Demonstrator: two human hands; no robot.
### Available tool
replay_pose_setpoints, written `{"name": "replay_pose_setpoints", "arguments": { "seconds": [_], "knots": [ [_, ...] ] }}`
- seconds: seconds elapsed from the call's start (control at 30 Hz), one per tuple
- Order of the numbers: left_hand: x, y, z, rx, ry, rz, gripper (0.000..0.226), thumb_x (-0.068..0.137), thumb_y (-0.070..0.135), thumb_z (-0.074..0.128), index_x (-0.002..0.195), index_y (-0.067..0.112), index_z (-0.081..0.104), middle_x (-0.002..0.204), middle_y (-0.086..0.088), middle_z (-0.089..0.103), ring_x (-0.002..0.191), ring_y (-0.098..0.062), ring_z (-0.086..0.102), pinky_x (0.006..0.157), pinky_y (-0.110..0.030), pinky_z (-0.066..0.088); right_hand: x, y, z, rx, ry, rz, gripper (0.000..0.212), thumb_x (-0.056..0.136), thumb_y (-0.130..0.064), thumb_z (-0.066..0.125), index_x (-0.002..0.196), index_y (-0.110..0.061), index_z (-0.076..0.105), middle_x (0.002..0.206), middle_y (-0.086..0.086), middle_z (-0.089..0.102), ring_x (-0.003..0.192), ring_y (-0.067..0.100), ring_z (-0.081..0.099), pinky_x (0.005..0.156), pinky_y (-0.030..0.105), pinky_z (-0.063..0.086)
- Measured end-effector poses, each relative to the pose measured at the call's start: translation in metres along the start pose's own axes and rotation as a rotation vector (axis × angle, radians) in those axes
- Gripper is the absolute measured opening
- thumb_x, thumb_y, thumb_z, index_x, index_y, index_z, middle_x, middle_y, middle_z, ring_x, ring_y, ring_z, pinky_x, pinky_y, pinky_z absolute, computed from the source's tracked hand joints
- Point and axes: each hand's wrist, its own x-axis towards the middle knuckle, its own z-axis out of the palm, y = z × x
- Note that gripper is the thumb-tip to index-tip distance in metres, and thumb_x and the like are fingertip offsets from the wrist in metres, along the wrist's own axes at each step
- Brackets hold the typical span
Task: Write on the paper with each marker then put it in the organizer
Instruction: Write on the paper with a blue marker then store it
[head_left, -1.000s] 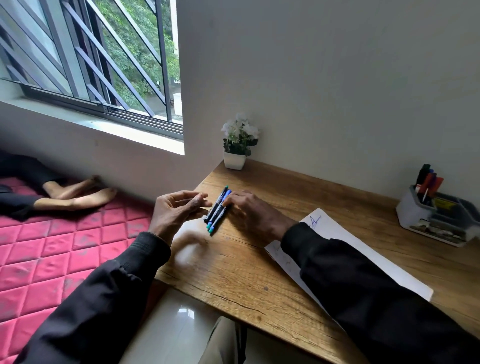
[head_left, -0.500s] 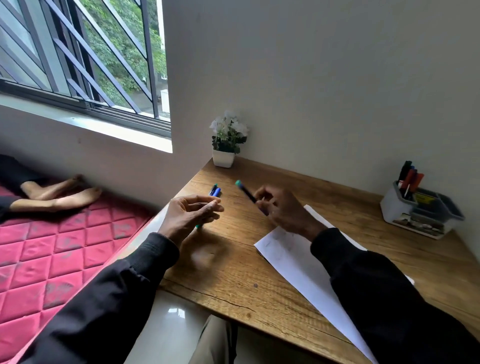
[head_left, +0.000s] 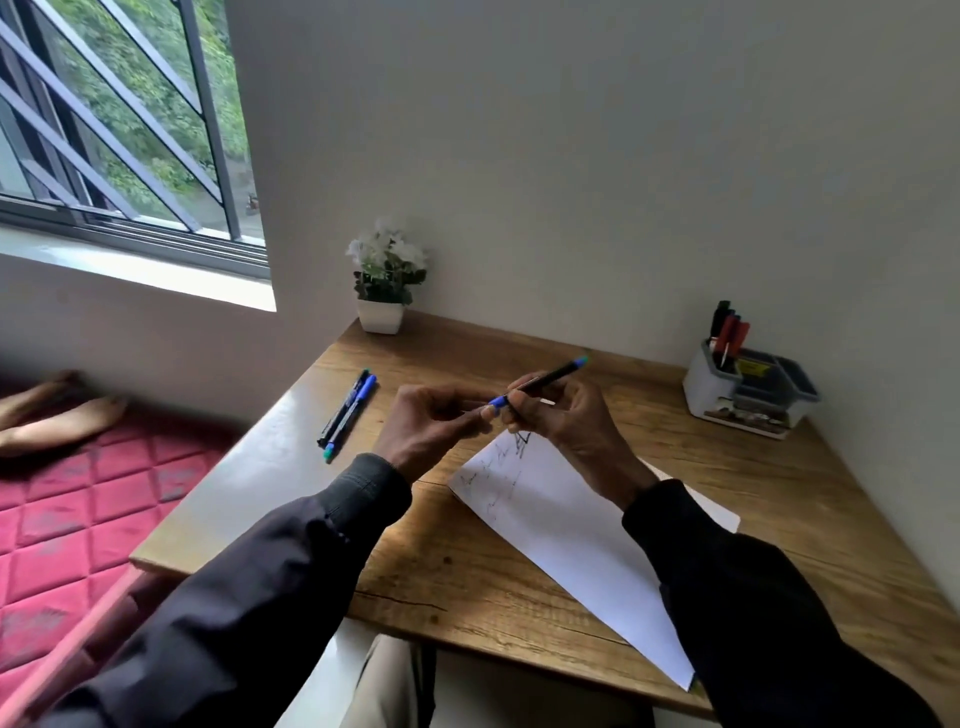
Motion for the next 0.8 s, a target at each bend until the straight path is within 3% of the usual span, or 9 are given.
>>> {"name": "replay_pose_setpoints", "arguments": {
  "seconds": [0.1, 0.17, 0.27, 0.33, 0.5, 0.67, 0.8],
  "knots": [
    [0.002, 0.003, 0.007, 0.084, -0.009, 0.103, 0.019, 0.083, 0.009, 0.079, 0.101, 0.012, 0.079, 0.091, 0.002, 0.079, 0.079, -0.015, 0.074, 0.073, -0.029, 0.061, -0.006, -0.005, -0.001, 0.053, -0.026, 0.039, 0.011, 0.099, -0.013, 0.067, 0.092, -0.004, 0.066, 0.077, 0.021, 0.065, 0.062, 0.028, 0.06, 0.053, 0.031, 0.05],
    [0.002, 0.005, 0.01, 0.13, -0.038, 0.159, 0.019, 0.084, 0.006, 0.077, 0.1, 0.014, 0.078, 0.083, 0.011, 0.078, 0.072, -0.007, 0.072, 0.067, -0.022, 0.058, -0.009, -0.006, -0.004, 0.092, -0.007, 0.085, 0.019, 0.101, -0.019, 0.063, 0.089, -0.005, 0.065, 0.071, 0.021, 0.061, 0.054, 0.024, 0.055, 0.046, 0.027, 0.042],
    [0.002, 0.005, 0.012, 0.187, -0.074, 0.203, 0.016, 0.087, 0.005, 0.074, 0.097, 0.017, 0.076, 0.073, 0.015, 0.075, 0.063, -0.002, 0.068, 0.06, -0.016, 0.053, -0.012, -0.005, -0.008, 0.163, -0.013, 0.137, 0.022, 0.104, -0.011, 0.054, 0.089, -0.005, 0.069, 0.065, 0.016, 0.062, 0.053, 0.02, 0.055, 0.045, 0.023, 0.04],
    [0.002, 0.003, 0.01, 0.249, -0.101, 0.204, 0.008, 0.088, 0.01, 0.072, 0.092, 0.014, 0.079, 0.071, 0.009, 0.074, 0.06, -0.004, 0.066, 0.057, -0.018, 0.053, -0.015, -0.004, -0.012, 0.147, -0.034, 0.13, 0.026, 0.104, -0.006, 0.05, 0.091, -0.004, 0.073, 0.064, 0.014, 0.063, 0.052, 0.019, 0.054, 0.046, 0.021, 0.041],
    [0.003, 0.008, 0.007, 0.269, -0.178, 0.142, 0.013, 0.092, 0.013, 0.069, 0.084, 0.009, 0.079, 0.065, 0.005, 0.072, 0.057, -0.008, 0.063, 0.053, -0.021, 0.05, -0.012, -0.009, -0.012, 0.062, -0.079, 0.08, 0.035, 0.103, -0.002, 0.044, 0.092, -0.006, 0.077, 0.074, 0.017, 0.066, 0.056, 0.019, 0.056, 0.05, 0.022, 0.042],
    [0.011, 0.015, 0.004, 0.218, -0.206, 0.06, 0.014, 0.094, 0.011, 0.067, 0.094, 0.001, 0.078, 0.07, -0.005, 0.073, 0.058, -0.012, 0.06, 0.051, -0.023, 0.049, -0.005, -0.009, -0.013, 0.077, -0.044, 0.056, 0.04, 0.1, 0.0, 0.043, 0.085, -0.009, 0.08, 0.079, 0.023, 0.065, 0.055, 0.019, 0.055, 0.05, 0.025, 0.04],
    [0.003, 0.008, 0.001, 0.407, -0.08, 0.179, 0.009, 0.09, 0.01, 0.072, 0.086, 0.008, 0.08, 0.068, 0.001, 0.073, 0.055, -0.006, 0.063, 0.053, -0.023, 0.051, -0.004, -0.001, -0.021, 0.205, 0.049, 0.081, 0.035, 0.094, -0.007, 0.045, 0.081, 0.0, 0.076, 0.068, 0.019, 0.055, 0.045, 0.013, 0.044, 0.045, 0.022, 0.032]
  ]
}}
